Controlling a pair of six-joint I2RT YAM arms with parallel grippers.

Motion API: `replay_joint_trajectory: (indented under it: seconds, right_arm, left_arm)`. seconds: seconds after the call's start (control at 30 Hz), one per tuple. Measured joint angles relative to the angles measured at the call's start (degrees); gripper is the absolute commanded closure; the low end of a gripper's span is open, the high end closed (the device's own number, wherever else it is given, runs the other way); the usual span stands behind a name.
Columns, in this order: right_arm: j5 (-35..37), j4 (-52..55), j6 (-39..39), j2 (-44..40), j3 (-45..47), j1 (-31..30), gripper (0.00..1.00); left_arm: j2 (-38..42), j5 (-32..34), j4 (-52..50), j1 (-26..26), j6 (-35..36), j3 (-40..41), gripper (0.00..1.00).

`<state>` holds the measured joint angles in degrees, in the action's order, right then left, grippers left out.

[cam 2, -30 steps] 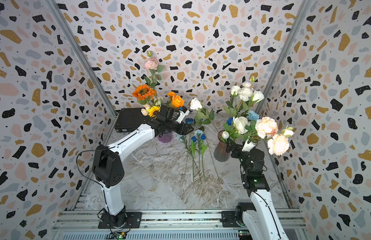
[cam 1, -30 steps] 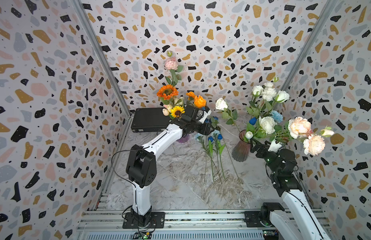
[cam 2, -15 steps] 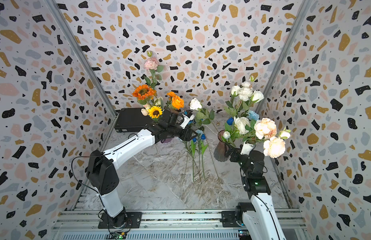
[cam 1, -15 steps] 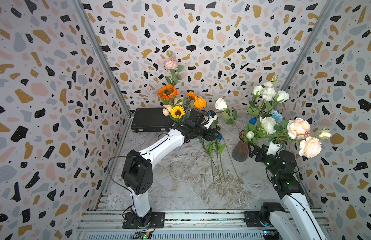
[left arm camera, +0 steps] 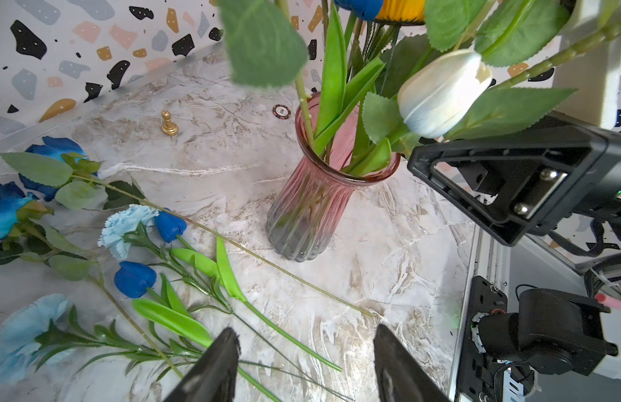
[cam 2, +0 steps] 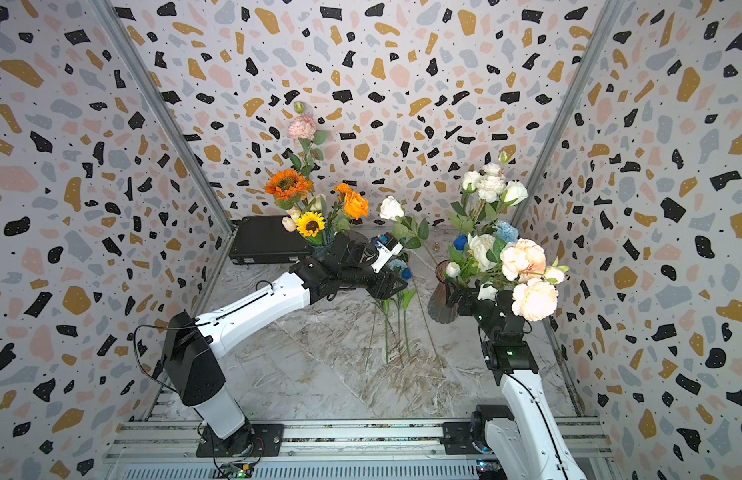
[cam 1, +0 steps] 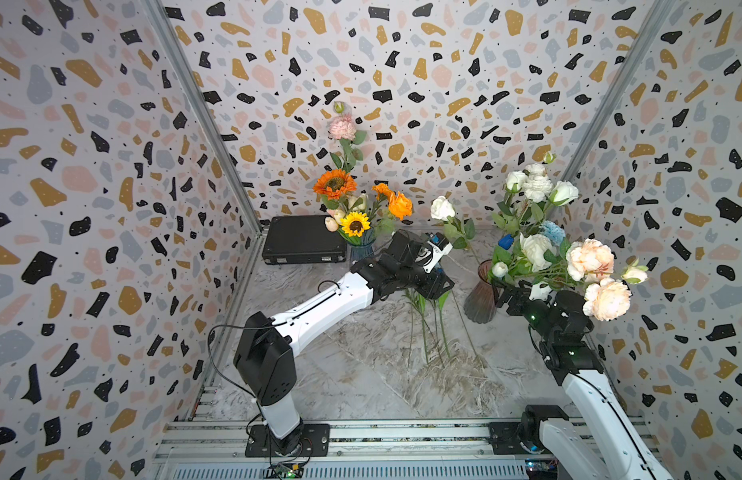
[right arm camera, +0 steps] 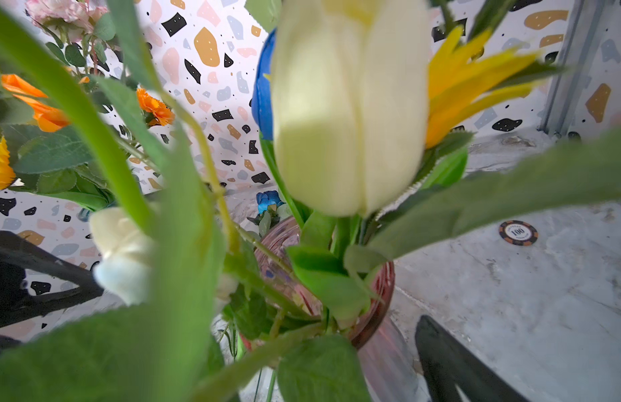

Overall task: Pick out blue flowers from the vase
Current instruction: Pick up the flower from the vase.

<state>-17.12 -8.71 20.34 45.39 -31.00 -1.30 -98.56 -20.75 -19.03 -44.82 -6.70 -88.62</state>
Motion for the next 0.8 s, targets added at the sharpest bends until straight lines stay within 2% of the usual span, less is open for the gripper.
replay_joint_trajectory:
  seconds: [0.17, 0.37, 0.57, 0.8]
  right_arm:
    - [2.19, -3.19, -0.76, 3.54, -0.57, -0.02, 0.01]
    - [5.01, -5.53, -1.03, 5.46, -0.57, -0.02, 0.17]
    - [5.62, -7.96, -0.35, 5.66, -0.57, -0.02, 0.26]
    - [5.68, -11.23, 1.14, 6.29, -0.55, -0.13, 0.38]
  left_arm:
    - [0.37, 0.61, 0.09, -0.92, 0.02, 0.0, 0.38]
    - [0.74, 1.05, -0.13, -4.09, 0.11, -0.26, 0.38]
    - [0.87, 0.48, 0.02, -6.51, 0.63, -2.43, 0.37]
    - [-0.66, -1.46, 1.07, -7.72, 0.68, -9.42, 0.37]
